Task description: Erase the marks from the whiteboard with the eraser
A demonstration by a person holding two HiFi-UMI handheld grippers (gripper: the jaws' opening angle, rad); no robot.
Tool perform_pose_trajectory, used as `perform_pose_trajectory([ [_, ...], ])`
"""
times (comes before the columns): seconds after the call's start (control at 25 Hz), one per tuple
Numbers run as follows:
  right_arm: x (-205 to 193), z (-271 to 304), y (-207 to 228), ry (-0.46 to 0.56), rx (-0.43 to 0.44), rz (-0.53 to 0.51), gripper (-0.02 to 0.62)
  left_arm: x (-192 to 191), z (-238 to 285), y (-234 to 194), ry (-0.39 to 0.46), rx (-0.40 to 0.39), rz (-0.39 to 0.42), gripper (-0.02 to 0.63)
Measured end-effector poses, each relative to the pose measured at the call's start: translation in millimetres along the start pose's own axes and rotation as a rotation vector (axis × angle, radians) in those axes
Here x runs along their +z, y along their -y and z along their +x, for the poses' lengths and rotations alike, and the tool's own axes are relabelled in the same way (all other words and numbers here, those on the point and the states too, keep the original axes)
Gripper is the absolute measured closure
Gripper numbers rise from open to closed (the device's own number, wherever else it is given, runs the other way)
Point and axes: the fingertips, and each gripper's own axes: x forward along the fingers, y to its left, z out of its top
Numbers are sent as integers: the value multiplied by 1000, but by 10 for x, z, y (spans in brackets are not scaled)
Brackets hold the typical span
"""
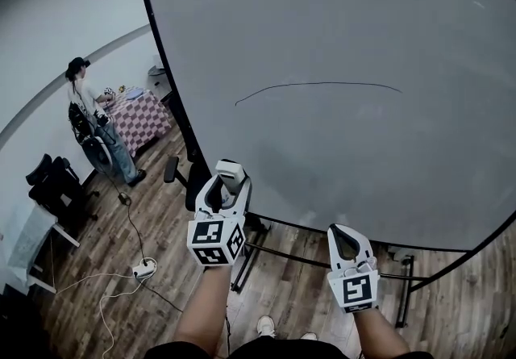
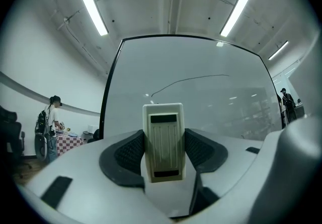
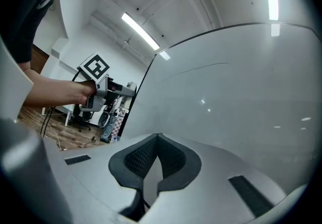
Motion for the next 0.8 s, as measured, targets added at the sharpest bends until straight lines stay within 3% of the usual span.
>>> perform_pose_trajectory([
  [0.44,191,380,82,29,-45,-41,577,736,783,-412,72,24,14,344],
  [0.64,289,477,80,31,-36,-99,577,926,1011,-556,88,31,-9,344],
  [0.8,310,529,76,31,-43,-76,577,972,1123,-613,89,32,-18,344],
])
